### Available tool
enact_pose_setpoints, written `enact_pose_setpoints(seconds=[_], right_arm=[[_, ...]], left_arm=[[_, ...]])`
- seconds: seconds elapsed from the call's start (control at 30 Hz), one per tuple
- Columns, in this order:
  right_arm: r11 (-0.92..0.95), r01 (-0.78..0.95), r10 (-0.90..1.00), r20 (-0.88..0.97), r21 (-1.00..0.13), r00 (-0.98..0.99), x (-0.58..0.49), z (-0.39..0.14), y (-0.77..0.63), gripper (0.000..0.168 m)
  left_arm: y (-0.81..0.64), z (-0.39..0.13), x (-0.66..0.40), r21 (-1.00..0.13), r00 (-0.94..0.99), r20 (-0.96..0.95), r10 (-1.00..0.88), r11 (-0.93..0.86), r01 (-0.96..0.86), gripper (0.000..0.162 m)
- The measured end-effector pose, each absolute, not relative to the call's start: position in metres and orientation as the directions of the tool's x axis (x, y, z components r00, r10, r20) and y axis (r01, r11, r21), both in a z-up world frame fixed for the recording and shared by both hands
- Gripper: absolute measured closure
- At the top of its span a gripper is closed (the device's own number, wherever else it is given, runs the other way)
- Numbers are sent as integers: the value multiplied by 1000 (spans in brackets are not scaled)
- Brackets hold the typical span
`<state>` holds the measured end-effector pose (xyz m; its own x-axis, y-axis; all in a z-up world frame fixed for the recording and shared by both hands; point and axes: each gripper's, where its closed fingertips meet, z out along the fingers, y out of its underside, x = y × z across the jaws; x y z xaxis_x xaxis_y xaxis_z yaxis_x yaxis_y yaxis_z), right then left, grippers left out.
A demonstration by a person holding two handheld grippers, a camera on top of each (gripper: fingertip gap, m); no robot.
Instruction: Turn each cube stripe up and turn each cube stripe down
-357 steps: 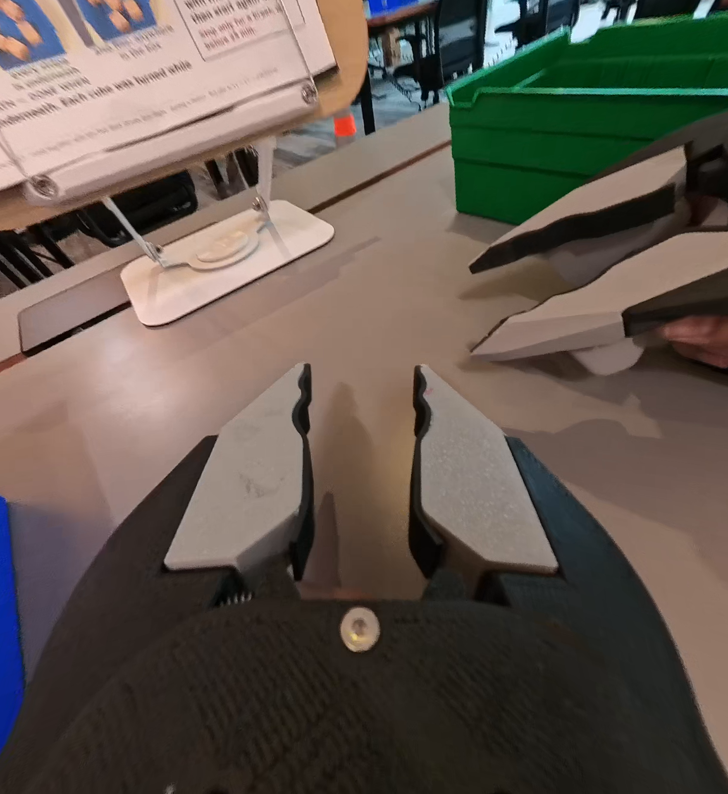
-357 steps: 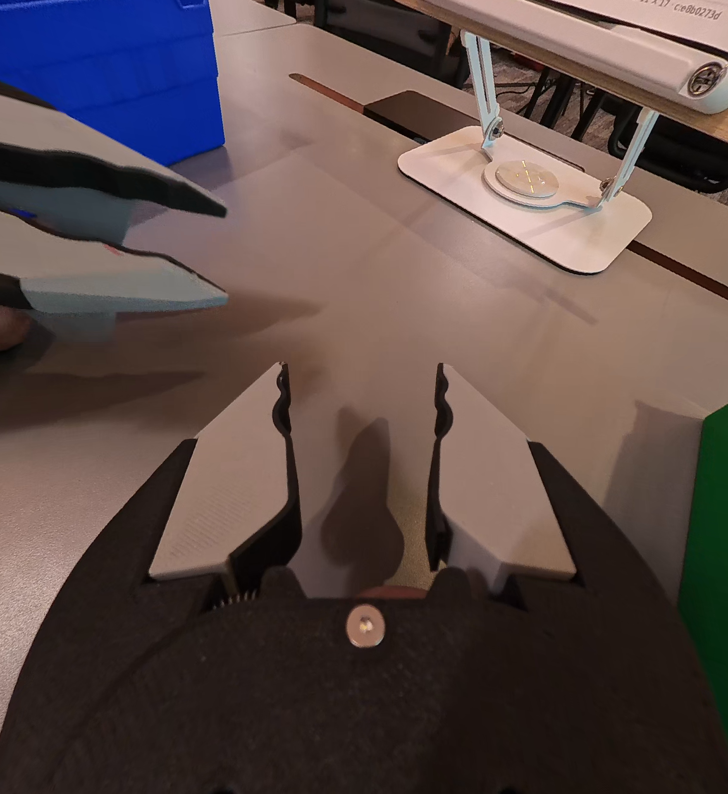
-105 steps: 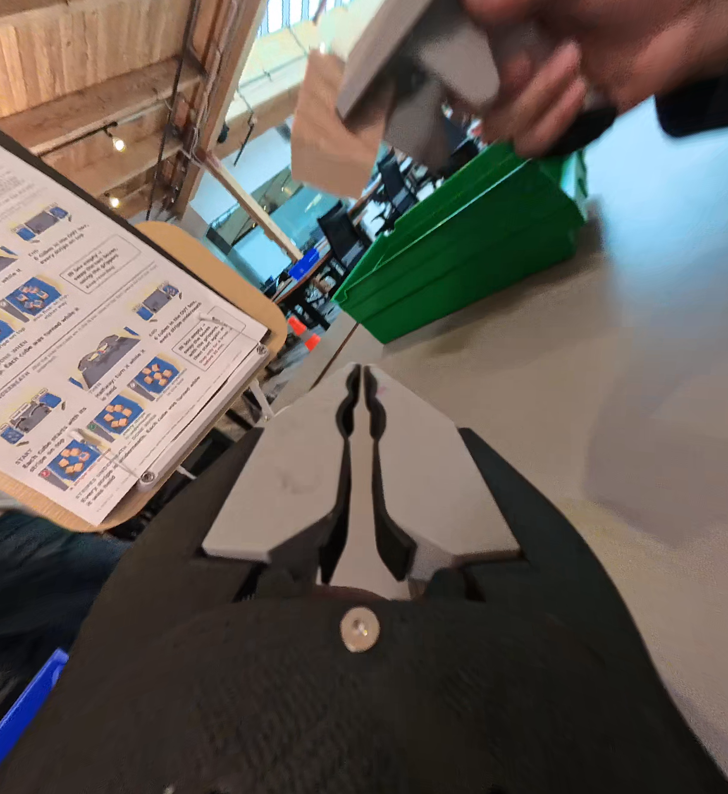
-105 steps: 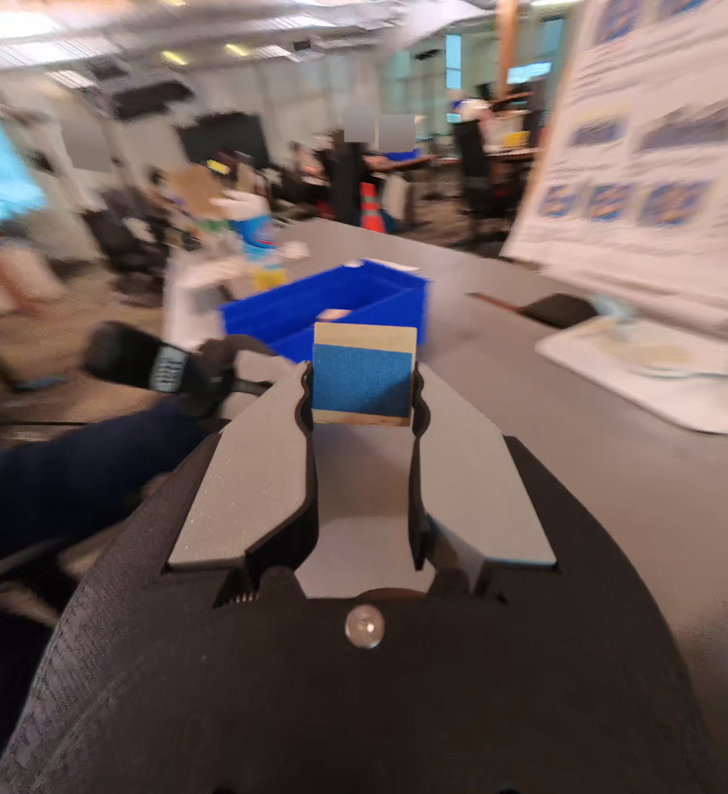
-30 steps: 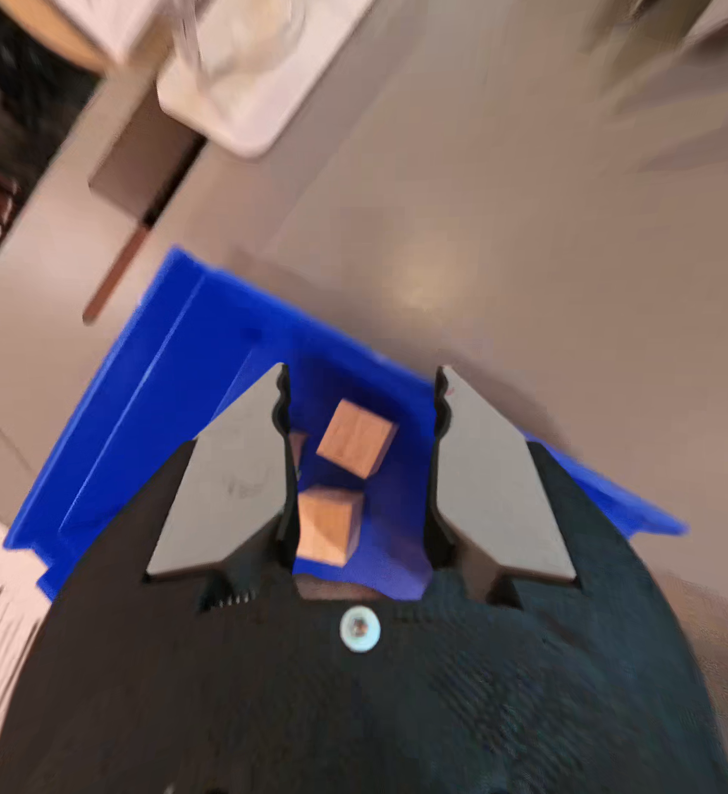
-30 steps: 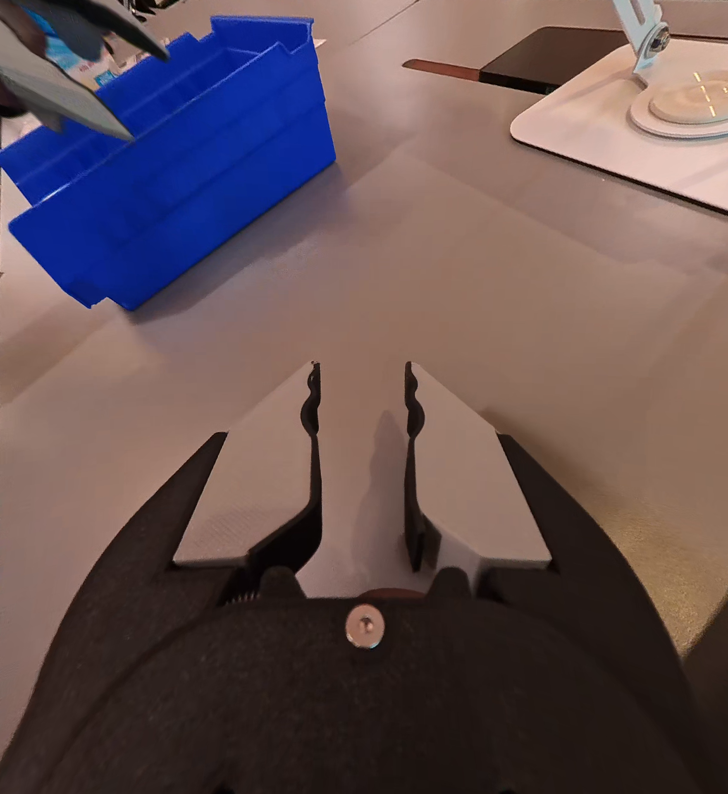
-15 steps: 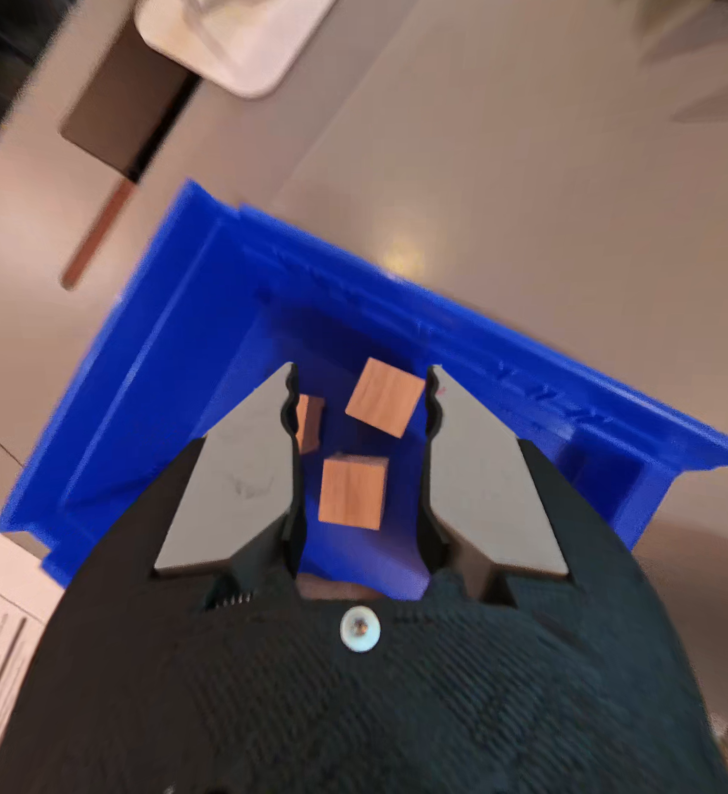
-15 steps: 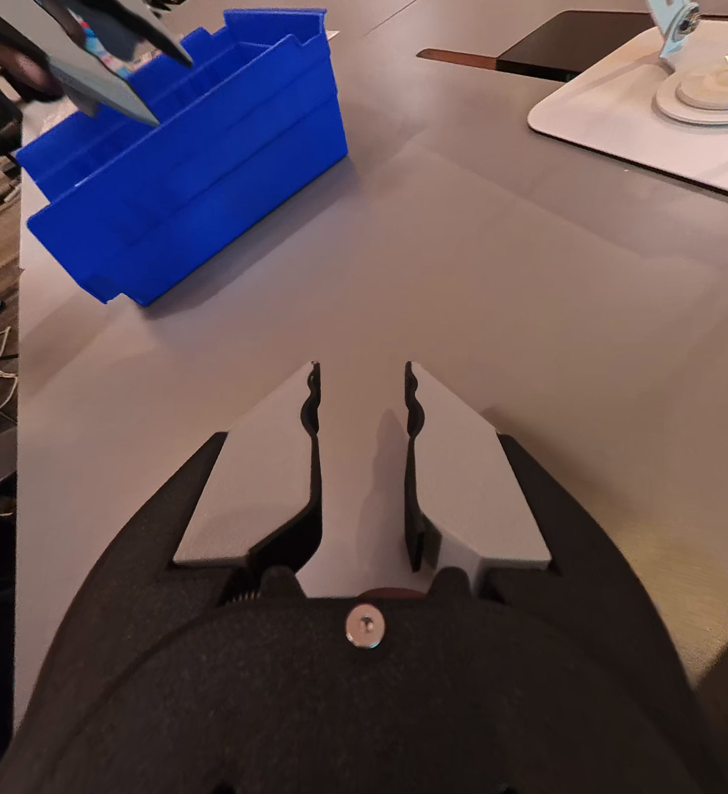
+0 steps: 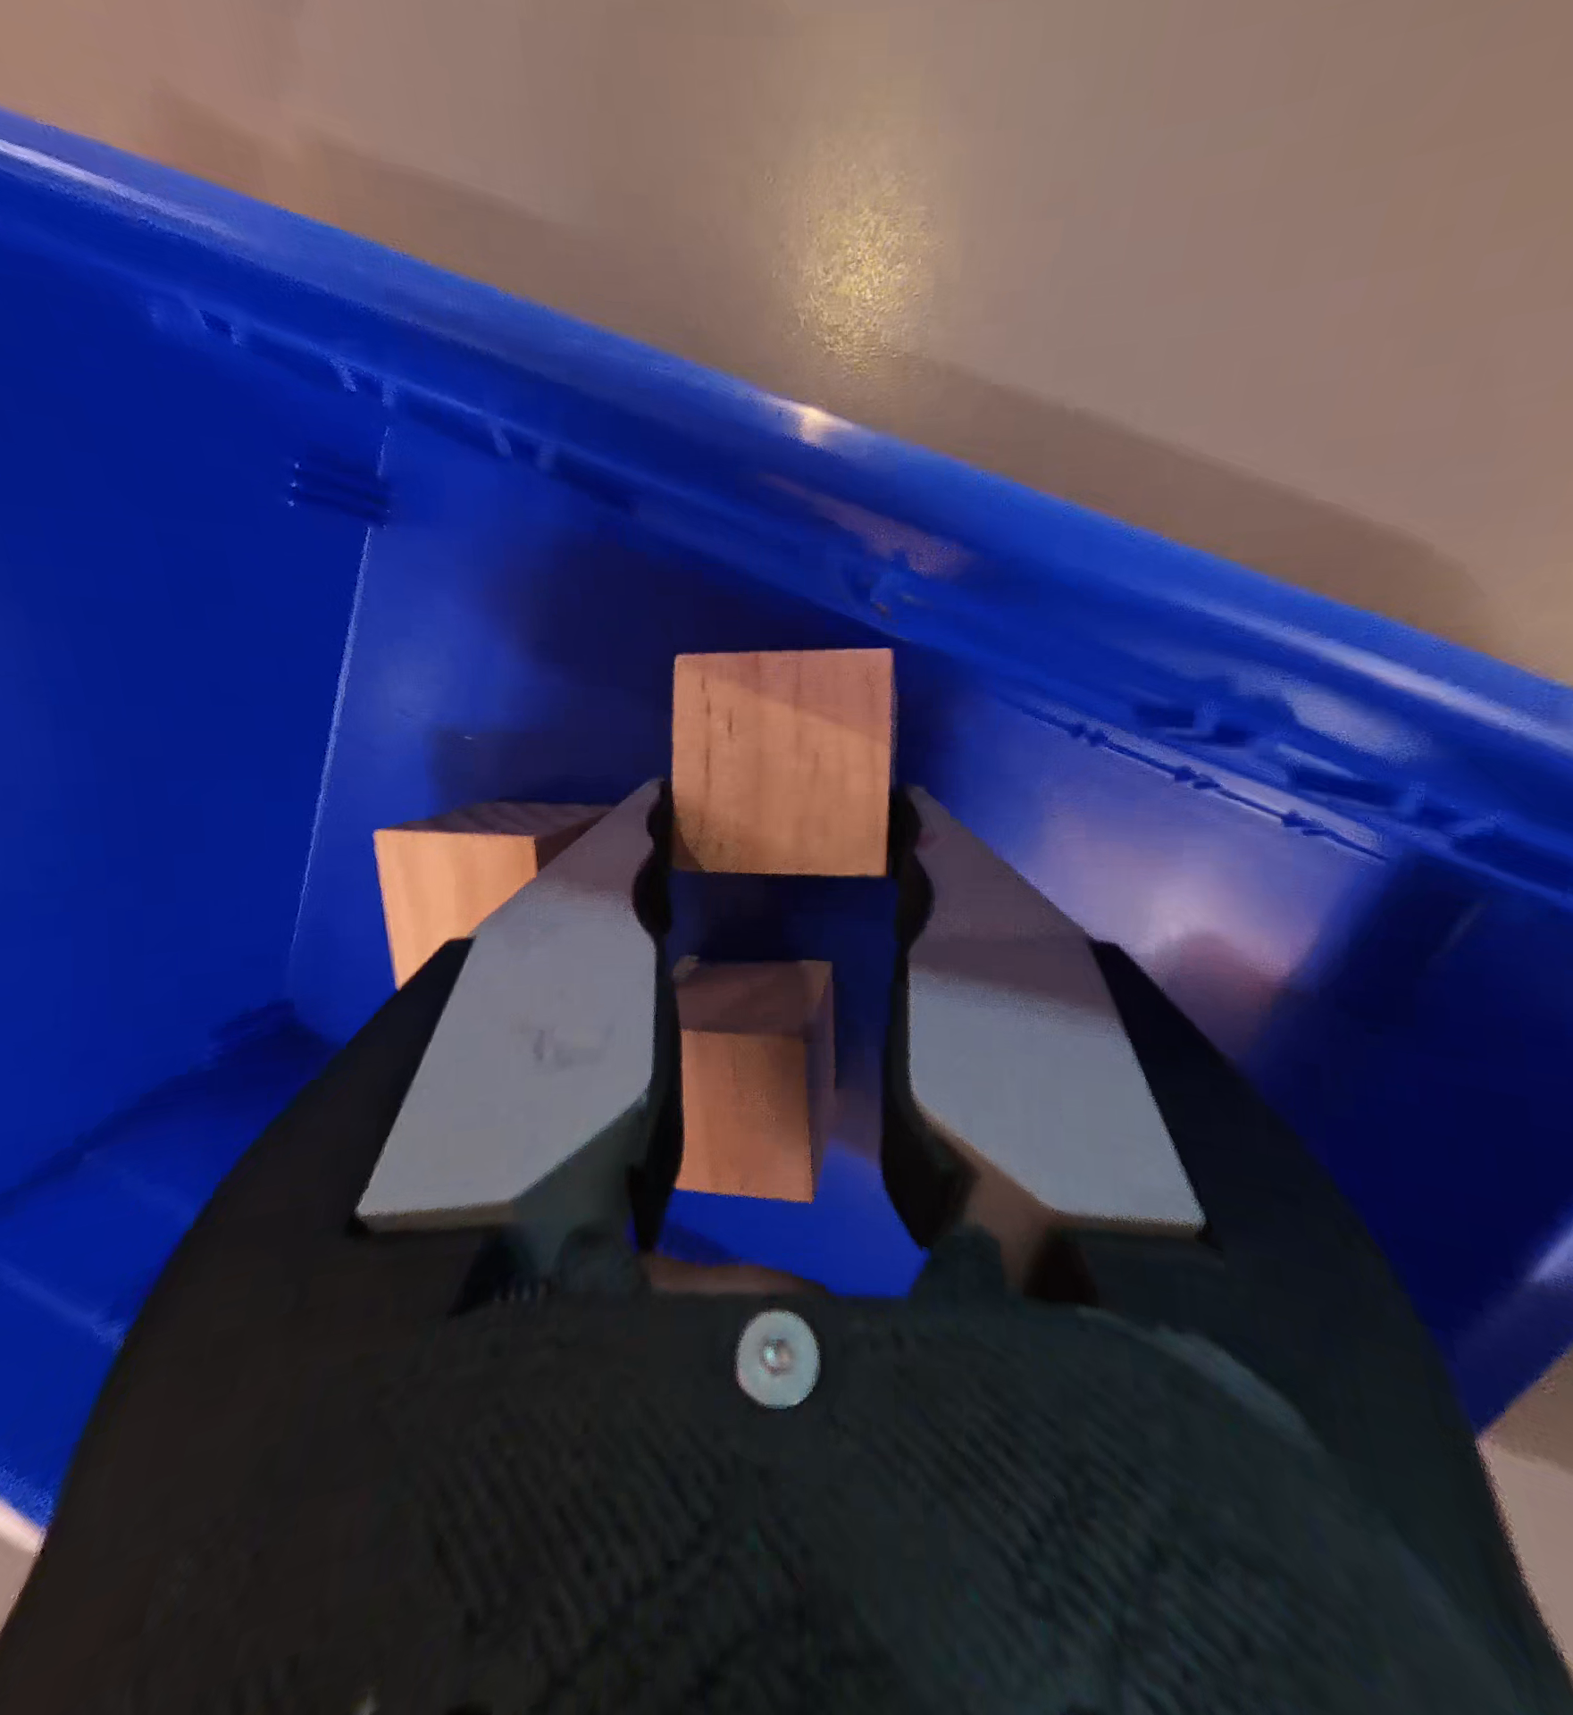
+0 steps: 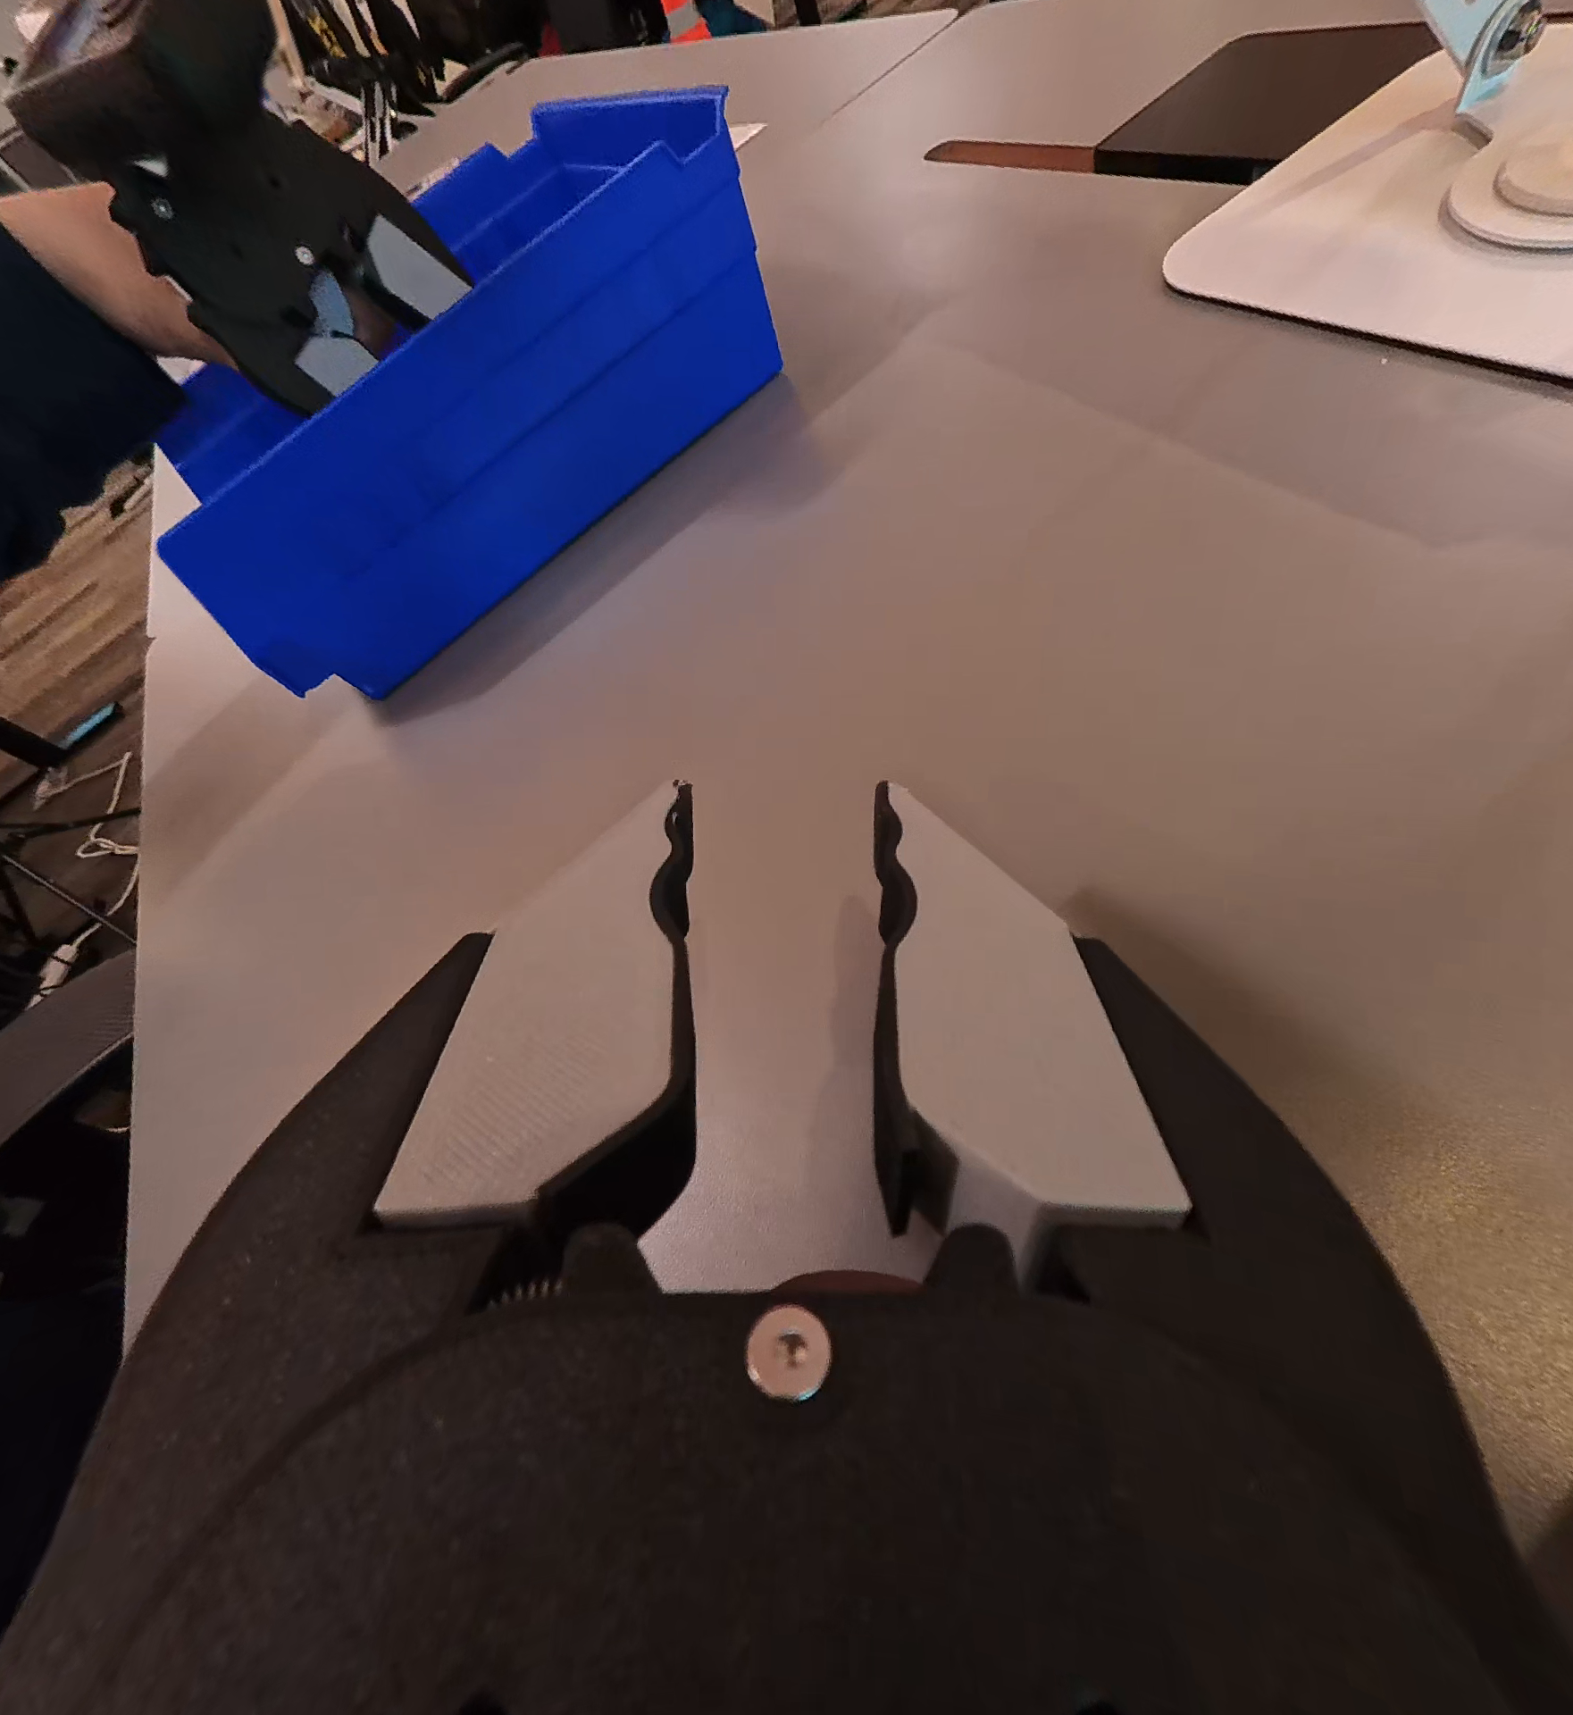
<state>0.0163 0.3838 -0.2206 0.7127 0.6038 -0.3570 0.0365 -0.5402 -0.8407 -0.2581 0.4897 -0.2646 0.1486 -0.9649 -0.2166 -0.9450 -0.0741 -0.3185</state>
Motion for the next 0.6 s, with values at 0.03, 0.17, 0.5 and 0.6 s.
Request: enact_pose_setpoints(seconds=[0.03,0.17,0.5,0.6], right_arm=[[-539,36,605,-357,-842,711,16,-220,383,132],[-541,34,626,-376,-840,684,11,-217,380,130],[-604,-101,790,-611,-790,57,-53,-148,310,111],[-643,-130,766,-636,-755,-96,-58,-133,295,108]], left_arm=[[490,-259,-258,-344,144,-238,-961,-55,-937,116],[498,-193,-240,-616,242,-354,-903,31,-787,117],[314,-84,-116,-742,-85,-637,-766,639,-202,118],[272,-84,-87,-742,-131,-657,-742,668,-58,118]])
